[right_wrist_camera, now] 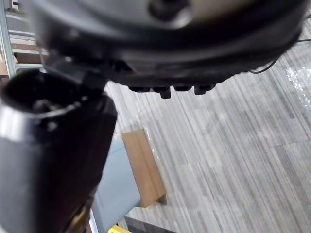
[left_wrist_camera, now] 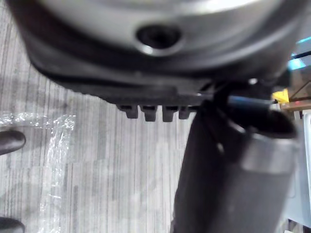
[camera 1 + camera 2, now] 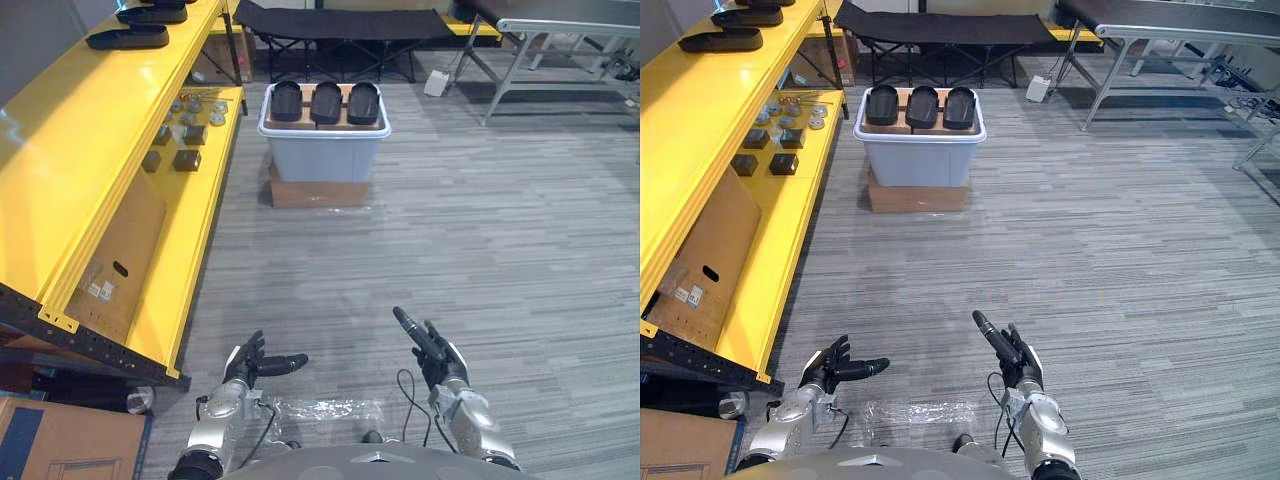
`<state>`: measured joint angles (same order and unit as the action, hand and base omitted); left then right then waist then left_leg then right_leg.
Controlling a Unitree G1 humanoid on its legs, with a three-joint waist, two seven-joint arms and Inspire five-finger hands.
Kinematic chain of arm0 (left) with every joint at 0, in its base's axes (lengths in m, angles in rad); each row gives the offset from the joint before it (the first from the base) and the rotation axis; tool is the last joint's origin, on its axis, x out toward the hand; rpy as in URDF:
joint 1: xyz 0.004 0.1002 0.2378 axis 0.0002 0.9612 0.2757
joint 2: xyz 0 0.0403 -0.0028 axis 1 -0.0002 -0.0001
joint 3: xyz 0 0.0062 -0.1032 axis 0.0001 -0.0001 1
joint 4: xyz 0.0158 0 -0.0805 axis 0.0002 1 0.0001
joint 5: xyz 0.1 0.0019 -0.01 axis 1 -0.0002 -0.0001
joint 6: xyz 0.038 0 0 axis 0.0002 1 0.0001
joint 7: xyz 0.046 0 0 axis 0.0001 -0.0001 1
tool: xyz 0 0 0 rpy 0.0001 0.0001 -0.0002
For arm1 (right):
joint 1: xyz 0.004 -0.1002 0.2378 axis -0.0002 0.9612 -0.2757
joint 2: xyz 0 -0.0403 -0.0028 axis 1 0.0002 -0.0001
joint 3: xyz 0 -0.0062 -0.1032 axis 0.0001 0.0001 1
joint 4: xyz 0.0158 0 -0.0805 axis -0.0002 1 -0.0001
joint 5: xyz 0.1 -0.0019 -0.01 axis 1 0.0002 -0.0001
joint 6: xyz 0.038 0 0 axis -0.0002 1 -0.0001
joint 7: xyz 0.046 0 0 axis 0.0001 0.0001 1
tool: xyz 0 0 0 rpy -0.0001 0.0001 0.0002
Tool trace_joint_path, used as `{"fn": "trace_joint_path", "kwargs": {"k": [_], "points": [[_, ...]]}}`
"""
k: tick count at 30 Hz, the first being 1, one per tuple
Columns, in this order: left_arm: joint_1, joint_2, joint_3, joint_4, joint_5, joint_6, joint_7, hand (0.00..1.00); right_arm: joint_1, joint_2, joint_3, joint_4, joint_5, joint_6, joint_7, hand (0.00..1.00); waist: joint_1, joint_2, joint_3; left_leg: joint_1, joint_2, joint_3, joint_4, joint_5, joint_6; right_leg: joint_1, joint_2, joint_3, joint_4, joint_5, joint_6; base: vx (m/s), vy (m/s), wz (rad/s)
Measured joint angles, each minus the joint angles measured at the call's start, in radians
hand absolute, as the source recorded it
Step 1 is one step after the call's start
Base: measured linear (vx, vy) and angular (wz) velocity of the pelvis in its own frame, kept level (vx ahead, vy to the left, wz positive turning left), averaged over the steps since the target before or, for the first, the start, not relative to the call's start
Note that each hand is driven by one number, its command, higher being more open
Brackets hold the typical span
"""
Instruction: Walk over and take three plastic housings, then place them on the shelf
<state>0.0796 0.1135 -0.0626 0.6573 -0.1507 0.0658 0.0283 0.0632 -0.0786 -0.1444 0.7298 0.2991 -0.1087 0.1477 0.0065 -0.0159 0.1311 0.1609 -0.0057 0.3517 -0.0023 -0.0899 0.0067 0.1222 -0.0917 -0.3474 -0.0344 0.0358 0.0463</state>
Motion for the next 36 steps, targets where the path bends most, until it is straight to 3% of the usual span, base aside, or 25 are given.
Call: {"fn": "trace_joint_path", "kwargs": {"k": [5,11,13,16,18,22,24,26,27,29,31,33,34,35,36], "points": [[0.006,-0.007,0.001,0.0,-0.003,-0.01,0.015,1.0,0.004,-0.004,0.011,0.0,-0.001,-0.016,0.016,1.0,0.008,0.002,0.01,0.002,0.003,0.015,0.011,-0.011,0.008,0.0,0.0,0.016,0.003,-0.002,-0.001,-0.07,0.013,-0.1],[0.009,-0.019,0.0,0.0,-0.004,-0.027,-0.002,1.0,0.02,-0.005,0.027,0.002,0.034,0.008,0.039,1.0,0.013,-0.001,0.015,0.004,0.011,0.016,0.049,-0.03,0.014,-0.006,-0.006,0.02,0.053,-0.027,-0.003,-0.02,0.008,-0.02],[0.007,-0.019,-0.002,0.0,-0.004,-0.028,-0.016,1.0,0.022,-0.008,0.014,0.014,0.034,0.009,0.035,1.0,-0.006,-0.008,0.02,0.005,0.005,-0.004,0.084,-0.06,0.034,-0.066,-0.048,0.016,0.243,-0.109,0.017,0.02,0.032,0.22],[-0.007,-0.007,-0.009,-0.001,-0.004,-0.027,-0.026,1.0,0.017,-0.017,0.005,0.03,0.038,0.011,0.024,1.0,-0.013,-0.008,0.06,0.02,0.014,-0.012,0.148,-0.093,0.061,-0.213,-0.115,0.041,0.6,-0.115,0.035,-0.03,0.078,0.11],[-0.006,0.006,-0.011,-0.002,-0.005,-0.017,-0.032,1.0,0.026,-0.016,0.007,0.058,0.041,0.015,0.024,1.0,-0.022,-0.017,0.074,0.037,0.015,-0.021,0.163,-0.109,0.071,-0.216,-0.114,0.061,0.61,-0.149,0.02,0.0,0.039,0.21],[-0.006,0.03,-0.008,-0.005,-0.077,-0.009,-0.039,1.0,0.035,-0.016,0.009,0.061,0.038,0.015,0.021,1.0,-0.033,-0.02,0.084,0.019,0.037,-0.043,0.215,-0.15,0.055,-0.227,-0.064,0.079,0.334,-0.128,0.037,0.08,-0.024,0.15],[-0.002,0.025,-0.008,-0.009,-0.131,0.003,-0.039,1.0,0.036,-0.016,0.009,0.061,0.022,0.015,0.022,1.0,-0.028,-0.011,0.098,0.018,0.062,-0.043,0.268,-0.191,0.035,-0.228,-0.054,0.076,0.237,-0.097,0.035,0.15,-0.099,0.03],[0.018,0.018,-0.004,-0.013,-0.174,0.003,-0.038,1.0,0.052,-0.003,0.009,0.059,0.021,0.012,0.036,1.0,-0.013,-0.015,0.096,0.024,0.081,-0.042,0.326,-0.251,-0.007,-0.223,-0.056,0.076,0.187,-0.074,0.029,0.2,-0.171,-0.05],[0.02,0.012,0.002,-0.014,-0.2,0.003,-0.038,1.0,0.058,0.005,0.01,0.059,0.021,0.011,0.044,1.0,-0.007,-0.018,0.091,0.027,0.098,-0.052,0.35,-0.28,-0.031,-0.221,-0.052,0.074,0.195,-0.011,0.011,0.28,-0.26,0.08],[0.021,-0.003,0.003,-0.021,-0.226,0.002,-0.038,1.0,0.06,0.007,0.009,0.051,0.022,0.011,0.049,1.0,-0.008,-0.002,0.078,0.032,0.137,-0.073,0.34,-0.305,-0.057,-0.226,-0.019,0.057,0.216,0.025,-0.027,0.35,-0.289,0.2],[0.046,-0.037,0.023,-0.037,-0.313,-0.004,-0.033,1.0,0.068,0.007,0.007,0.02,0.022,0.008,0.044,1.0,-0.002,0.038,0.05,0.076,0.192,-0.076,0.304,-0.276,-0.119,-0.212,0.039,0.024,0.234,-0.026,-0.062,0.4,-0.206,0.12],[0.055,-0.078,0.06,-0.038,-0.377,-0.022,-0.031,1.0,0.058,0.011,0.005,0.001,0.023,0.002,0.041,1.0,0.014,0.03,0.05,-0.019,0.24,-0.133,0.55,-0.216,-0.113,-0.175,0.058,0.021,0.238,-0.057,-0.079,0.47,-0.245,-0.01],[0.058,-0.105,0.075,-0.038,-0.407,-0.023,-0.027,1.0,0.065,0.008,0.006,-0.027,0.023,-0.003,0.04,1.0,0.019,0.034,0.052,-0.113,0.28,-0.17,0.769,-0.123,-0.097,-0.124,0.073,0.017,0.216,-0.072,-0.104,0.41,-0.247,0.1],[0.061,-0.115,0.08,-0.039,-0.41,-0.024,-0.026,1.0,0.068,0.009,0.009,-0.04,0.023,-0.004,0.04,1.0,0.018,0.039,0.053,-0.165,0.308,-0.181,0.878,-0.071,-0.088,-0.092,0.086,0.014,0.202,-0.082,-0.111,0.5,-0.249,0.16],[0.068,-0.119,0.081,-0.039,-0.43,-0.025,-0.027,1.0,0.065,0.008,0.01,-0.048,0.022,-0.006,0.038,1.0,0.02,0.043,0.052,-0.236,0.338,-0.192,1.008,-0.079,-0.091,-0.038,0.101,0.006,0.177,-0.092,-0.127,0.43,-0.161,0.03]]}}
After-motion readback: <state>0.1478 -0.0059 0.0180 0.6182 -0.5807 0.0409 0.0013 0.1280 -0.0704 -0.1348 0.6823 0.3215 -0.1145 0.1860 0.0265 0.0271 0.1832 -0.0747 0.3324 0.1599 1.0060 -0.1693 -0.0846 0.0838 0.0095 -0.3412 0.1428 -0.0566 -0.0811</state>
